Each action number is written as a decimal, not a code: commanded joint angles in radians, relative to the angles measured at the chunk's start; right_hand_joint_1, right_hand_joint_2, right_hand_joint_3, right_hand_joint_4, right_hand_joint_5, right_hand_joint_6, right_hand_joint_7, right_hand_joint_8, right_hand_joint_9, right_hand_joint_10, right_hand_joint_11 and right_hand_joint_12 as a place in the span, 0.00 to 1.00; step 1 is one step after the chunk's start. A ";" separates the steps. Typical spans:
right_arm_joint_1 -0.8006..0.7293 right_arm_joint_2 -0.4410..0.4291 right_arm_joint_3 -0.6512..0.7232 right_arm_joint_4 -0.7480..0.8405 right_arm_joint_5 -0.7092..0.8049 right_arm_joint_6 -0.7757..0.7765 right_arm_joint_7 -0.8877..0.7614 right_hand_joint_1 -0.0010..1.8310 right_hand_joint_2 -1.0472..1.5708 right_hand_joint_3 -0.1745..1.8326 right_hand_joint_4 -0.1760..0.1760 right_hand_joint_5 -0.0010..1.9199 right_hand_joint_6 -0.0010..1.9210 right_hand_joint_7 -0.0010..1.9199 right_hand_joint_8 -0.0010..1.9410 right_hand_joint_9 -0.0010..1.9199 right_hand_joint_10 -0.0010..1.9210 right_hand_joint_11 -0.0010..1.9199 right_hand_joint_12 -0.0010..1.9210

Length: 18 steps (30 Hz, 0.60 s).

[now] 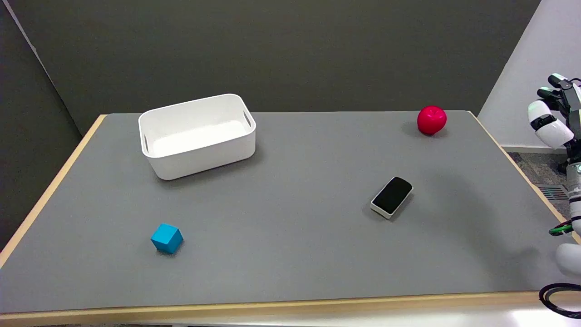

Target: Pick up the blackboard eraser.

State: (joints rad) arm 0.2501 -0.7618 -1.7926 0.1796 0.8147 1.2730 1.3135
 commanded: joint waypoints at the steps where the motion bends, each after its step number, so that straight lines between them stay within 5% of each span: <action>1: -0.015 0.033 0.029 0.059 -0.131 0.000 -0.132 0.22 0.67 0.57 0.58 0.10 0.22 0.22 0.26 0.20 0.47 0.07 0.66; 10: -0.145 0.143 0.036 0.289 -0.432 -0.127 -0.213 0.24 0.67 0.50 0.50 0.11 0.21 0.21 0.23 0.15 0.47 0.05 0.67; 18: -0.373 0.148 0.118 0.583 -0.443 -0.264 -0.249 0.21 0.63 0.55 0.42 0.08 0.21 0.10 0.20 0.06 0.37 0.00 0.58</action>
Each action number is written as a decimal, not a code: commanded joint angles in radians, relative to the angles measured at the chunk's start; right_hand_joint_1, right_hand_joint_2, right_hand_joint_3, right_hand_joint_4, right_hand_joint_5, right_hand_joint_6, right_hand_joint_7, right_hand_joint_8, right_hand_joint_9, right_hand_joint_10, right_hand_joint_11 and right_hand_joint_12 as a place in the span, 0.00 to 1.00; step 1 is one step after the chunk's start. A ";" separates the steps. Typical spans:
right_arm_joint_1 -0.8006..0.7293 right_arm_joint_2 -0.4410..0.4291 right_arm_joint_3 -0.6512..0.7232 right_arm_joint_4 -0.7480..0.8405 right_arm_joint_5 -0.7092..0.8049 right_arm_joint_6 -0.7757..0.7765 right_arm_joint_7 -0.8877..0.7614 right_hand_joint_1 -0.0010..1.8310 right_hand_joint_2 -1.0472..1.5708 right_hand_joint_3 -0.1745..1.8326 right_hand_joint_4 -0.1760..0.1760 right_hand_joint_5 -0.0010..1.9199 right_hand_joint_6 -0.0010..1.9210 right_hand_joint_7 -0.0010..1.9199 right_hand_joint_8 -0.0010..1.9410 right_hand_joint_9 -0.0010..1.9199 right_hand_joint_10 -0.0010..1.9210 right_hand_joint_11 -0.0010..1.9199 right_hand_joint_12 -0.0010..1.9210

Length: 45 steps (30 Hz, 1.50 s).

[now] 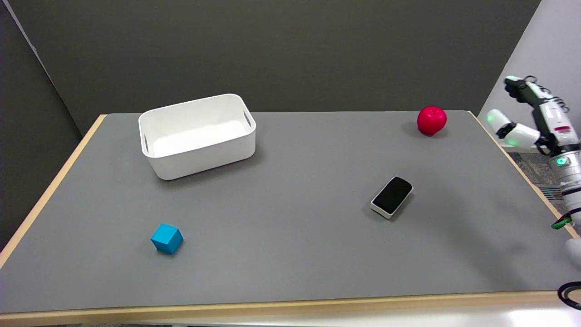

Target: Pick up the blackboard eraser.

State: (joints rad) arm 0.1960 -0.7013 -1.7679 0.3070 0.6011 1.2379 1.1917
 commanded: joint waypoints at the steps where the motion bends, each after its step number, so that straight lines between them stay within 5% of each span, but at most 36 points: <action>1: -0.348 0.080 0.105 0.483 -0.243 -0.257 -0.144 0.21 0.63 0.56 0.40 0.07 0.21 0.09 0.20 0.04 0.37 0.00 0.57; 8: -0.433 0.028 0.134 0.587 -0.367 -0.271 -0.290 0.25 0.61 0.55 0.41 0.04 0.19 0.04 0.15 0.00 0.28 0.00 0.51; 10: -0.461 0.013 0.149 0.590 -0.402 -0.212 -0.336 0.27 0.61 0.54 0.44 0.02 0.14 0.02 0.08 0.00 0.17 0.00 0.44; 16: -0.456 0.004 0.154 0.571 -0.529 -0.033 -0.465 0.31 0.61 0.53 0.48 0.00 0.08 0.00 0.04 0.00 0.10 0.00 0.36; 27: -0.248 -0.003 0.161 0.488 -0.915 0.058 -0.469 0.37 0.61 0.54 0.50 0.00 0.00 0.00 0.00 0.00 0.07 0.00 0.31; 34: -0.069 -0.012 0.105 0.350 -1.014 0.108 -0.458 0.38 0.60 0.50 0.55 0.00 0.00 0.00 0.00 0.00 0.00 0.00 0.17; 45: 0.083 -0.005 -0.031 0.232 -1.051 0.124 -0.436 0.37 0.61 0.49 0.55 0.00 0.00 0.00 0.00 0.00 0.00 0.00 0.16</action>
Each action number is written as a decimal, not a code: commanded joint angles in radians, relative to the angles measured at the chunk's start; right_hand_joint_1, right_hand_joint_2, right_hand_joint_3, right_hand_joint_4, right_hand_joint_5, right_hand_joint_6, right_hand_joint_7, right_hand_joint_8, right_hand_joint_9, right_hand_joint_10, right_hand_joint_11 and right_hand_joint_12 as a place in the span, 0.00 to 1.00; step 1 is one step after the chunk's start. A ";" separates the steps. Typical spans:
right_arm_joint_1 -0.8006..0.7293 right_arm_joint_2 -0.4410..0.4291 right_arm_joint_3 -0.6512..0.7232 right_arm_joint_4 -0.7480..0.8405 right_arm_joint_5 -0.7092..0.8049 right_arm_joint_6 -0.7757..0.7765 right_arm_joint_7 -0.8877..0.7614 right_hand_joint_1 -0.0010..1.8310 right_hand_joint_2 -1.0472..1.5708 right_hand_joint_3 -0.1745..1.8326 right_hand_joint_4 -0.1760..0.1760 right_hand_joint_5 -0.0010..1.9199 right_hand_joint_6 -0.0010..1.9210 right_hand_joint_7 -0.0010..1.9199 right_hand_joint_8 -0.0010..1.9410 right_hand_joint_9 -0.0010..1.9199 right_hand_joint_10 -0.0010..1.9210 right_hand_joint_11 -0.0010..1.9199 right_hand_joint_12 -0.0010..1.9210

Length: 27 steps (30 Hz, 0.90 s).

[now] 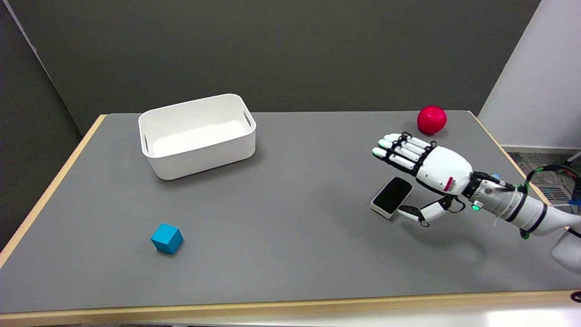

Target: Pick up the blackboard eraser.

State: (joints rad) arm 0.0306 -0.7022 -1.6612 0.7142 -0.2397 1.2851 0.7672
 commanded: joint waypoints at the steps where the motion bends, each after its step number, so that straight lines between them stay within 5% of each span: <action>1: 0.252 -0.004 -0.138 -0.183 -0.227 0.077 -0.008 0.37 0.61 0.49 0.55 0.00 0.00 0.00 0.00 0.00 0.00 0.00 0.16; 14: 0.204 0.079 -0.086 -0.192 -0.250 0.119 0.091 0.37 0.63 0.46 0.51 0.00 0.00 0.00 0.00 0.00 0.00 0.00 0.18; 16: 0.193 0.096 -0.071 -0.178 -0.249 0.125 0.102 0.37 0.61 0.52 0.50 0.00 0.00 0.00 0.00 0.00 0.00 0.00 0.18; 21: 0.185 0.133 -0.061 -0.130 -0.251 0.129 0.140 0.37 0.63 0.49 0.49 0.00 0.00 0.00 0.00 0.00 0.04 0.00 0.21; 27: 0.260 0.155 -0.170 -0.112 -0.259 0.119 0.182 0.41 0.63 0.59 0.50 0.00 0.03 0.02 0.06 0.00 0.16 0.00 0.31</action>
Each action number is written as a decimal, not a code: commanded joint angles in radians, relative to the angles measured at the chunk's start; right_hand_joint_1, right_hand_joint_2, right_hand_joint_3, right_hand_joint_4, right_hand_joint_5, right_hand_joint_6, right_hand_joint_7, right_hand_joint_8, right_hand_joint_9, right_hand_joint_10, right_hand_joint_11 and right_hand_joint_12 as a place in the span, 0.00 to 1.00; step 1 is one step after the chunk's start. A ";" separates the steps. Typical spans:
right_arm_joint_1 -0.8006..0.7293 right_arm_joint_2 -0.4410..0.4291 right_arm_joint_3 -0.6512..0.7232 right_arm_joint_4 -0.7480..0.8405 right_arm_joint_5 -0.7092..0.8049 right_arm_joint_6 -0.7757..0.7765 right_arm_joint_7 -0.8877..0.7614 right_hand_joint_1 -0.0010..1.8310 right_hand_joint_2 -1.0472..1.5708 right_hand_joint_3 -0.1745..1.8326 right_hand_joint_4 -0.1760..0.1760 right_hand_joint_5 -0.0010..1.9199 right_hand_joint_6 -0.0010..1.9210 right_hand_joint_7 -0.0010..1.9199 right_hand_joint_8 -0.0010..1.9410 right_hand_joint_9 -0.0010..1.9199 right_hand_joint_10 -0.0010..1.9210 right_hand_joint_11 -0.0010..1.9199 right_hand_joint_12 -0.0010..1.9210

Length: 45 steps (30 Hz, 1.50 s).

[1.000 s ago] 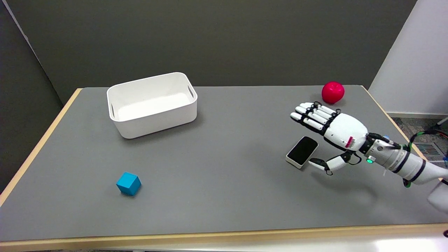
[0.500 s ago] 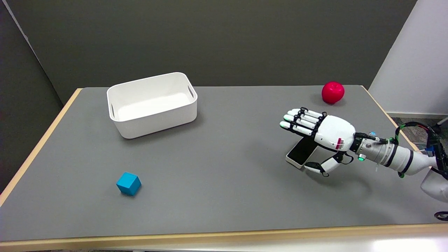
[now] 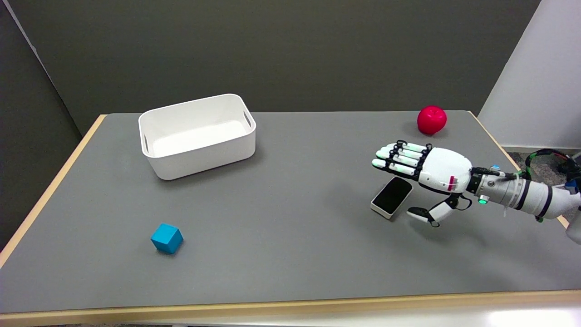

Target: Pick up the blackboard eraser.

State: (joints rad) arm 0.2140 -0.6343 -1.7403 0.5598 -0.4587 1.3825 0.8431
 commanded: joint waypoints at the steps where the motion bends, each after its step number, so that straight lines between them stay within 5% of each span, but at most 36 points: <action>1: 0.105 0.087 -0.134 0.038 -0.040 0.018 0.106 0.41 0.63 0.58 0.50 0.00 0.04 0.02 0.07 0.00 0.17 0.00 0.33; 10: 0.313 0.074 -0.468 -0.026 -0.037 -0.051 0.107 0.40 0.63 0.59 0.50 0.00 0.06 0.02 0.09 0.00 0.19 0.00 0.36; 18: 0.407 0.067 -0.571 -0.040 -0.033 -0.087 0.195 0.37 0.63 0.58 0.50 0.00 0.02 0.01 0.09 0.00 0.17 0.00 0.33; 24: 0.437 0.068 -0.589 -0.045 -0.039 -0.121 0.241 0.37 0.64 0.60 0.63 0.03 0.10 0.07 0.18 0.04 0.27 0.00 0.45; 33: 0.453 0.069 -0.618 -0.058 -0.037 -0.139 0.242 0.41 0.65 0.58 0.75 0.06 0.19 0.15 0.20 0.08 0.27 0.00 0.50; 45: 0.413 0.067 -0.621 -0.058 -0.028 -0.154 0.243 0.41 0.65 0.58 0.76 0.09 0.21 0.18 0.25 0.10 0.29 0.01 0.51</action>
State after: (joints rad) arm 0.6235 -0.5670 -2.3100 0.5116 -0.4949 1.2609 1.0642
